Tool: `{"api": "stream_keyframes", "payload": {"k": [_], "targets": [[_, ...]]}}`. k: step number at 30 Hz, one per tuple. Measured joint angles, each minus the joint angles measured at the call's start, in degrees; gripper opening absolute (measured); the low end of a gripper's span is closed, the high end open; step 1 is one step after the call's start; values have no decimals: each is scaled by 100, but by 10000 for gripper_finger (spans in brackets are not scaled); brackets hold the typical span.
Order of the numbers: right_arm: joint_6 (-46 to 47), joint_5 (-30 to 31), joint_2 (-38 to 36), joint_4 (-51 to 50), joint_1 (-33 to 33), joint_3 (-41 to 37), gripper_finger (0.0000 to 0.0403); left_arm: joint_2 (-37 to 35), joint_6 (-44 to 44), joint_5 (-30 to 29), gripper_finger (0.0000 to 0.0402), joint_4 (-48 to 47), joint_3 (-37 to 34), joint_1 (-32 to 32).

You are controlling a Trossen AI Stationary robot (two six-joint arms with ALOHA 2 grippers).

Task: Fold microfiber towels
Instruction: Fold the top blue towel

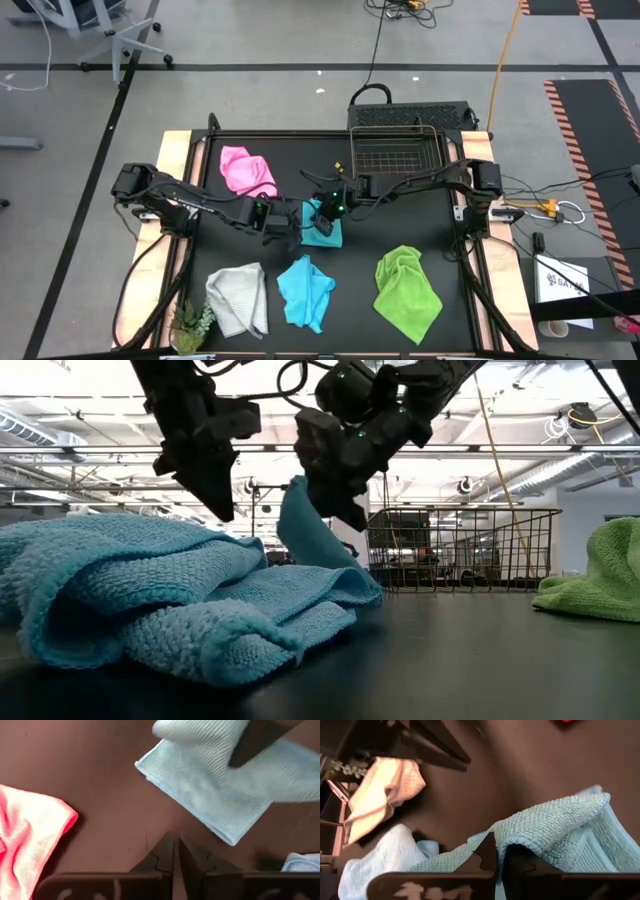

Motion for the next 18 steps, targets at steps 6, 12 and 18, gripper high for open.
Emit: {"api": "stream_keyframes", "payload": {"k": [6, 12, 18], "targets": [[-156, 4, 169, 367, 29, -3, 29, -7, -50, 2, 30, -50, 2, -4], [-404, 118, 148, 583, 46, -7, 91, -7, -183, 5, 30, -62, 2, 0], [-452, 157, 132, 885, 44, -7, 144, -7, -220, 11, 31, -67, 2, 0]]}}
